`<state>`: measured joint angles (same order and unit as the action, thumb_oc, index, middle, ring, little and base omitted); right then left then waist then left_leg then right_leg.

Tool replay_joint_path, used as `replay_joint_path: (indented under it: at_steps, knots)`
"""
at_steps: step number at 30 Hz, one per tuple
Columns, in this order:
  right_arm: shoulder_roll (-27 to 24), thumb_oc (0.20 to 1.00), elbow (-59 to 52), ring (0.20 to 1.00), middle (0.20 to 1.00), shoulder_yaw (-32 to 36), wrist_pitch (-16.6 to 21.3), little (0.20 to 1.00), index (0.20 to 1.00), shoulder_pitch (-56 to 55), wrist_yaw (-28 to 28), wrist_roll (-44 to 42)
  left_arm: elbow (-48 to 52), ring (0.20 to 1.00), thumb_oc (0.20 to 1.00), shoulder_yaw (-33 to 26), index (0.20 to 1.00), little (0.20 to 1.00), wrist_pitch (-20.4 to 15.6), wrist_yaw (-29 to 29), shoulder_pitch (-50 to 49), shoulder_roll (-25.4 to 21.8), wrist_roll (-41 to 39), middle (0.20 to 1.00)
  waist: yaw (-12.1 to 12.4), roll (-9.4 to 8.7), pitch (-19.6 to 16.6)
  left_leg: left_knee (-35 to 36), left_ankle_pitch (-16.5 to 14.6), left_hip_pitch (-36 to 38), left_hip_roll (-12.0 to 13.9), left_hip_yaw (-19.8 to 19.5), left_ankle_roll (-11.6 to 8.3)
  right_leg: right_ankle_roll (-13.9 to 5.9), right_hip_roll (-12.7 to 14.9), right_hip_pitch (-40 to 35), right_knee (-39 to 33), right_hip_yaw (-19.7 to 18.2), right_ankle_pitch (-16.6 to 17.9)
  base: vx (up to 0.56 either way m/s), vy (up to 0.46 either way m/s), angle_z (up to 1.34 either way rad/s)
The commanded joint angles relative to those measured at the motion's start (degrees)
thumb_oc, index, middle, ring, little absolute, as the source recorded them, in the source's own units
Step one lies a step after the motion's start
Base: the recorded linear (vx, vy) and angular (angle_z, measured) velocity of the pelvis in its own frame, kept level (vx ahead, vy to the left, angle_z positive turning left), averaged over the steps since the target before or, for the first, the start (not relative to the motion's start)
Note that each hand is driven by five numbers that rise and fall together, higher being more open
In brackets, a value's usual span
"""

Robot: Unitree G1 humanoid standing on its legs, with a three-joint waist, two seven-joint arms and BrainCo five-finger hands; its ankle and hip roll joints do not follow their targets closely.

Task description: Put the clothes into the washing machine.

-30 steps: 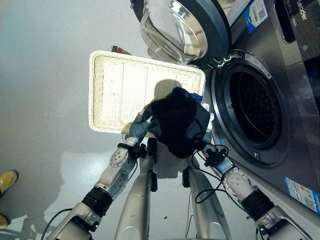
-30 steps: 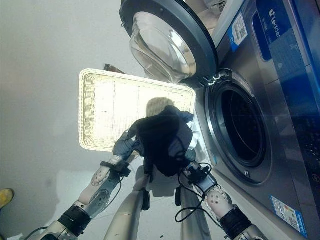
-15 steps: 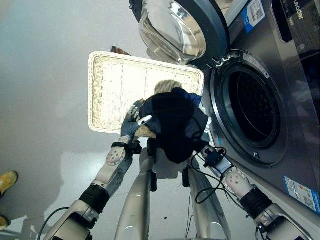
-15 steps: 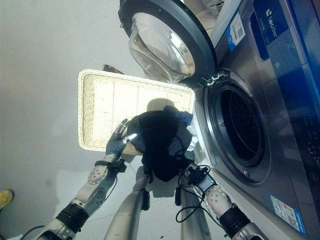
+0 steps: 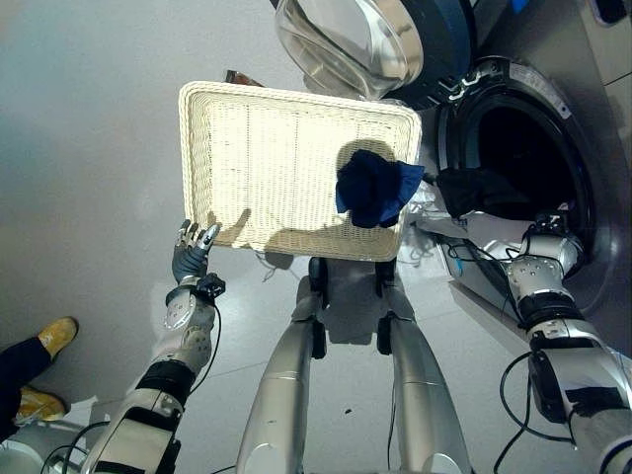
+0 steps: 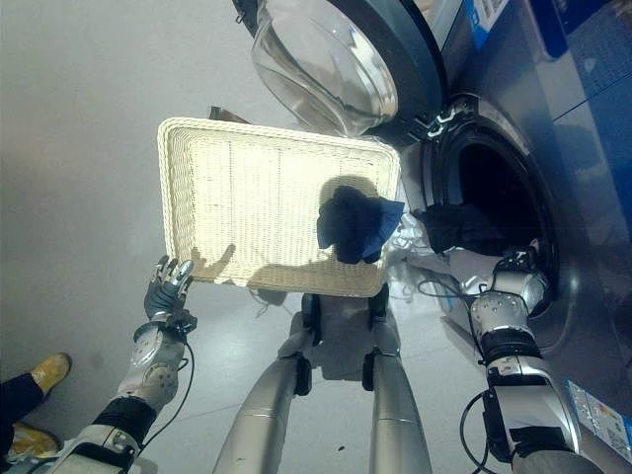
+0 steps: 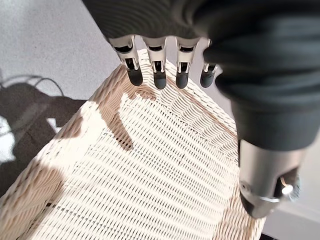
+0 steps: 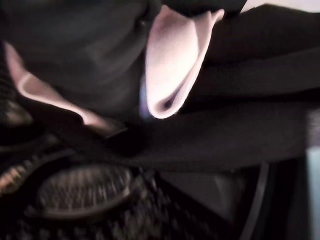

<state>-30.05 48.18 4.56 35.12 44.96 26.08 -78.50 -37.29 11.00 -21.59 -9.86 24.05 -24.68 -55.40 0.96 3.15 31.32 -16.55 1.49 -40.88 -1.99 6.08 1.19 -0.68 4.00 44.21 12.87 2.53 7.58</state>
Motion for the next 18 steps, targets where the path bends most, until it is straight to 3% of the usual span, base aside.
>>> replay_joint_path:
  at_steps: [1, 3, 5, 6, 7, 8, 9, 10, 11, 12, 14, 15, 18]
  knots:
    - [-20.0, 0.200, 2.7, 0.200, 0.200, 6.7, 10.9, 0.200, 0.200, 1.3, 10.6, 4.5, 0.7, 1.000, 1.000, -1.1, 1.000, 1.000, -1.9, 1.4, -2.4, -0.5, -0.9, 1.000, -1.5, 4.24, -1.5, 1.5, -0.1, -0.8, -0.5, -0.9, -3.08, -1.05, -2.7, 1.3, 12.7, 5.6, -12.0, 0.06, -0.138, 0.05]
    - [-22.1, 0.200, 3.7, 0.200, 0.200, 7.4, 12.1, 0.200, 0.200, 1.7, 13.4, 6.1, 1.8, 1.000, 1.000, -0.6, 1.000, 1.000, -1.5, 1.2, -2.8, -1.1, -0.2, 1.000, -1.5, 4.25, -1.5, 1.0, -0.2, -1.5, -0.3, -1.1, -3.15, -0.91, -2.7, 1.8, 13.6, 5.7, -12.5, 0.05, -0.140, 0.04]
    - [-25.8, 0.200, 4.9, 0.200, 0.200, 7.5, 14.0, 0.200, 0.200, 2.9, 20.7, 12.8, 3.9, 1.000, 1.000, 0.3, 1.000, 1.000, -0.5, 0.7, -3.1, -2.3, -0.1, 1.000, -1.5, 4.32, -1.5, 0.4, -0.1, -2.8, 0.1, -1.3, -3.22, -0.67, -2.7, 3.0, 14.9, 5.7, -13.0, 0.03, -0.135, 0.04]
    - [-27.4, 0.200, 4.9, 0.200, 0.200, 7.3, 14.0, 0.200, 0.200, 3.4, 26.5, 18.5, 4.7, 1.000, 1.000, 0.6, 1.000, 1.000, -0.2, 0.4, -3.4, -2.9, -0.1, 1.000, -1.5, 4.35, -1.5, 0.2, 0.0, -3.1, 0.3, -1.3, -3.21, -0.59, -2.8, 3.4, 15.5, 5.7, -13.2, 0.03, -0.098, 0.02]
    - [-29.9, 0.200, 5.3, 0.200, 0.200, 6.6, 11.8, 0.200, 0.200, 4.4, 36.6, 29.3, 5.8, 1.000, 1.000, 1.2, 1.000, 1.000, 0.1, 0.1, -3.7, -3.5, -0.4, 1.000, -1.4, 4.38, -1.5, 0.2, 0.0, -3.4, 0.5, -1.3, -3.20, -0.50, -2.8, 3.7, 15.9, 5.7, -13.5, 0.03, -0.091, -0.02]
    - [-31.4, 0.200, 4.5, 0.200, 0.200, 5.6, 7.9, 0.200, 0.200, 5.4, 46.3, 41.2, 6.6, 1.000, 1.000, 1.6, 1.000, 1.000, 0.2, -0.2, -3.9, -3.6, -0.5, 1.000, -1.4, 4.49, -1.5, 0.1, 0.0, -3.7, 0.7, -1.4, -3.19, -0.45, -2.8, 4.0, 16.4, 5.7, -13.8, 0.03, -0.073, -0.05]
    - [-33.8, 0.200, 3.0, 0.200, 0.200, 4.2, -0.4, 0.200, 0.200, 6.0, 53.9, 54.6, 7.6, 1.000, 1.000, 2.0, 1.000, 1.000, 0.4, -0.5, -4.4, -4.0, -0.5, 1.000, -1.4, 4.62, -1.5, -0.2, 0.1, -4.2, 0.9, -1.3, -3.14, -0.39, -2.7, 4.6, 17.5, 5.8, -14.1, 0.03, -0.056, -0.04]
    - [-36.0, 0.200, 0.8, 0.200, 0.200, 2.9, -5.9, 0.200, 0.200, 6.2, 57.7, 60.4, 8.5, 1.000, 1.000, 2.1, 1.000, 1.000, 0.4, -0.5, -5.0, -4.5, -0.5, 1.000, -1.5, 4.63, -1.5, -0.6, 0.1, -4.8, 1.1, -1.2, -3.12, -0.34, -2.7, 5.2, 18.3, 5.8, -14.4, 0.01, -0.039, -0.06]
    - [-37.3, 0.200, -0.3, 0.200, 0.200, 2.2, -8.9, 0.200, 0.200, 6.5, 59.0, 62.3, 8.9, 1.000, 1.000, 2.0, 1.000, 1.000, 0.4, -0.4, -5.3, -4.7, -0.6, 1.000, -1.5, 4.61, -1.5, -0.8, 0.1, -5.1, 1.2, -1.1, -3.12, -0.33, -2.6, 5.5, 18.6, 5.8, -14.5, 0.02, -0.037, -0.16]
    - [-41.8, 0.200, -3.3, 0.200, 0.200, -0.4, -16.5, 0.200, 0.200, 8.2, 61.2, 66.0, 9.6, 1.000, 1.000, 1.7, 1.000, 1.000, 0.2, 0.2, -6.8, -5.0, -0.8, 1.000, -1.5, 4.53, -1.5, -1.7, 0.0, -6.3, 1.7, -1.0, -3.19, -0.32, -2.4, 6.7, 20.1, 5.7, -15.1, 0.02, -0.023, -0.19]
    - [-43.1, 0.200, -3.8, 0.200, 0.200, -1.1, -19.1, 0.200, 0.200, 8.8, 61.6, 67.7, 9.8, 1.000, 1.000, 1.5, 1.000, 1.000, 0.3, 0.4, -7.3, -5.1, -0.9, 1.000, -1.7, 4.55, -1.5, -1.8, 0.0, -6.6, 1.8, -1.0, -3.20, -0.36, -2.2, 7.0, 20.5, 5.7, -15.2, 0.02, -0.030, -0.20]
    - [-48.8, 0.200, -6.9, 0.200, 0.200, -2.6, -25.5, 0.200, 0.200, 9.9, 64.0, 69.0, 10.4, 1.000, 1.000, 0.9, 1.000, 1.000, 0.3, 1.7, -9.3, -5.7, -1.3, 1.000, -2.0, 4.24, -1.5, -2.3, -0.2, -7.3, 2.2, -1.0, -3.33, -0.26, -2.1, 7.5, 20.9, 5.7, -15.8, 0.02, -0.040, -0.17]
    - [-49.8, 0.200, -7.3, 0.200, 0.200, -2.6, -26.0, 0.200, 0.200, 9.9, 64.7, 68.9, 10.6, 1.000, 1.000, 0.9, 1.000, 1.000, 0.2, 1.8, -9.8, -5.8, -1.2, 1.000, -2.1, 4.20, -1.5, -2.3, -0.2, -7.4, 2.3, -1.0, -3.33, -0.23, -2.1, 7.6, 21.0, 5.7, -15.9, 0.01, -0.040, -0.20]
